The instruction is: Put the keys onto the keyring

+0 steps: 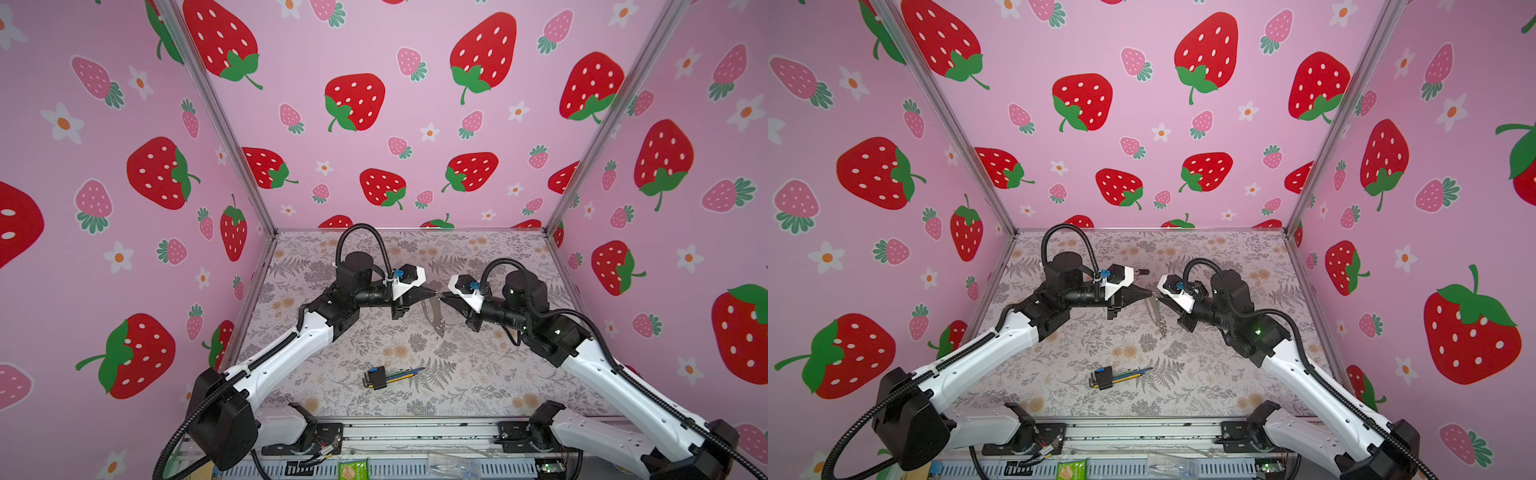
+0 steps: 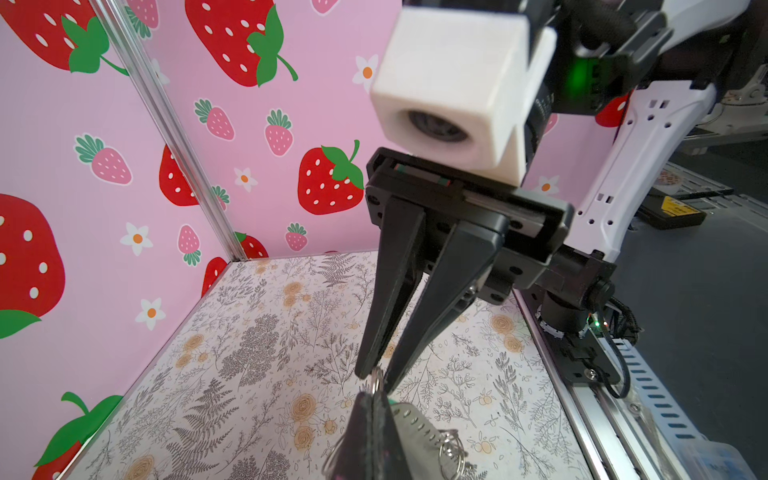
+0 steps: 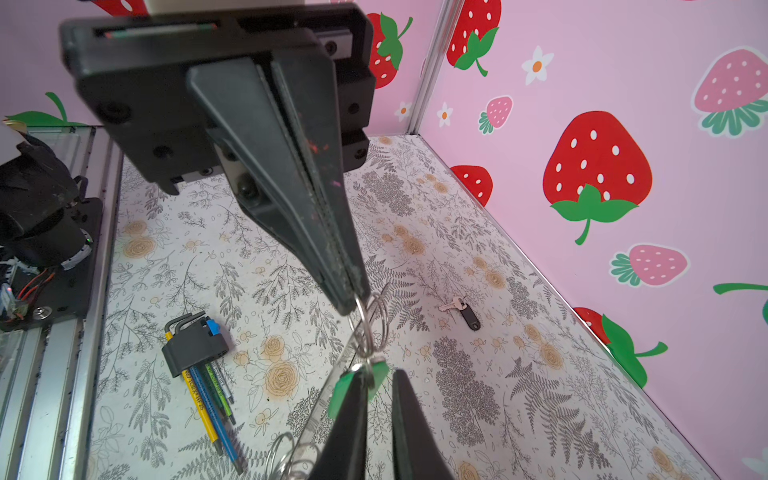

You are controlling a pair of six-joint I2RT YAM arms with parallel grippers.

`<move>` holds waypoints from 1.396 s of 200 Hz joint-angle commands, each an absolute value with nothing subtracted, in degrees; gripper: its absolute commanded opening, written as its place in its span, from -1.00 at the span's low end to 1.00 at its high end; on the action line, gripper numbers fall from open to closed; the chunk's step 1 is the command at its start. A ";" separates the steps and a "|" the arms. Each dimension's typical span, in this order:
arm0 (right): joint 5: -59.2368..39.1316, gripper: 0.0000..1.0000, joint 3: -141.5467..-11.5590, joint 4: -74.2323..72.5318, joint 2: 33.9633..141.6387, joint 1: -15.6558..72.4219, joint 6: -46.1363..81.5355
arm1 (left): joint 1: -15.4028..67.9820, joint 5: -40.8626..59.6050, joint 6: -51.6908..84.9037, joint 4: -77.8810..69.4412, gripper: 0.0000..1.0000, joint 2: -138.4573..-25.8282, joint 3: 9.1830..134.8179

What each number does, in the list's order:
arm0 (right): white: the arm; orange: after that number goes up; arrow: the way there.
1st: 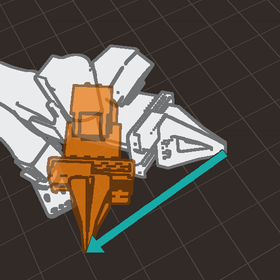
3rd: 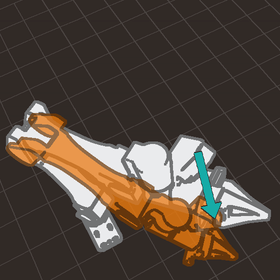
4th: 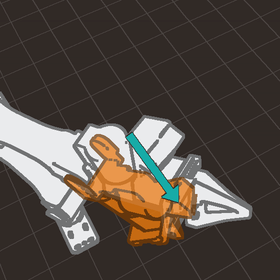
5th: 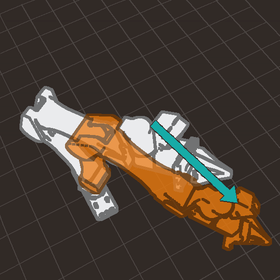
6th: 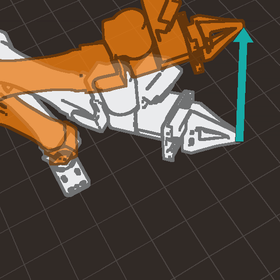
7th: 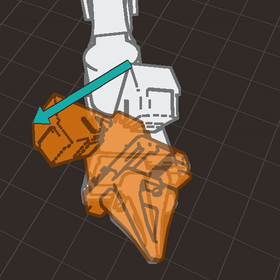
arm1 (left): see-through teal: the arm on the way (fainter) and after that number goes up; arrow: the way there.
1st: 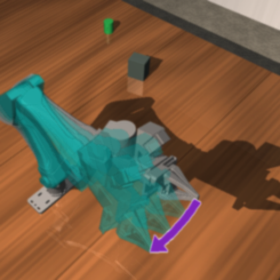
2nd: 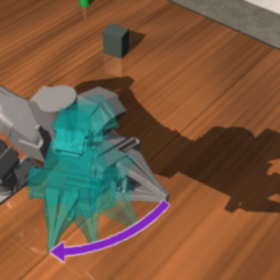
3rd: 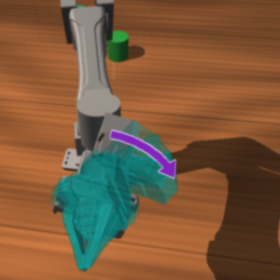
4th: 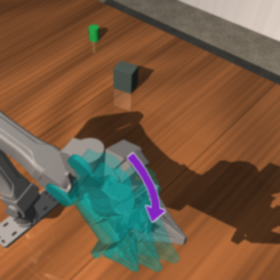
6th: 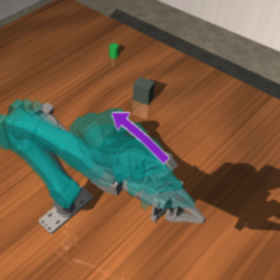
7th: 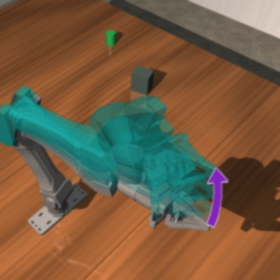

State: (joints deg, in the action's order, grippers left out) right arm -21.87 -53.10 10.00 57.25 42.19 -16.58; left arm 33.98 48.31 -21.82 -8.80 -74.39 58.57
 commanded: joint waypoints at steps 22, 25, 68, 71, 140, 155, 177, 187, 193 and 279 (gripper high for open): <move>-22.67 -0.79 -54.45 9.04 56.44 42.08 -17.37 | 33.84 49.83 -22.98 -8.81 -1.00 -73.38 59.01; -22.77 -0.79 -54.41 9.05 56.43 42.10 -17.40 | 33.83 49.83 -23.08 -8.81 -1.00 -73.39 59.02; -24.65 -0.89 -54.06 9.75 56.29 42.06 -18.63 | 33.84 49.13 -23.15 -8.77 -1.00 -73.31 59.31; -24.69 -0.90 -54.01 9.77 56.33 42.09 -18.69 | 33.84 49.07 -23.12 -8.76 -1.00 -73.30 59.32; -21.12 -1.00 -53.04 9.94 55.82 43.31 -20.40 | 33.84 48.31 -20.73 -11.54 -1.00 -73.84 59.01; -19.00 -1.00 -52.36 8.68 55.26 44.38 -20.71 | 33.84 47.52 -19.92 -12.81 -1.00 -73.98 58.68; -15.13 -1.00 -51.21 7.23 54.67 45.72 -21.21 | 33.83 46.15 -18.29 -14.95 -1.00 -73.96 58.01; -13.66 -1.00 -51.09 7.19 54.62 46.26 -21.36 | 33.79 45.55 -17.72 -15.76 -1.00 -74.00 57.72; -12.84 -1.00 -51.06 7.19 54.68 46.57 -21.49 | 33.85 45.26 -17.45 -16.02 -1.00 -74.05 57.66; -7.78 -1.00 -50.89 5.02 56.03 49.60 -19.83 | 34.71 42.83 -13.99 -20.93 -1.00 -75.06 55.75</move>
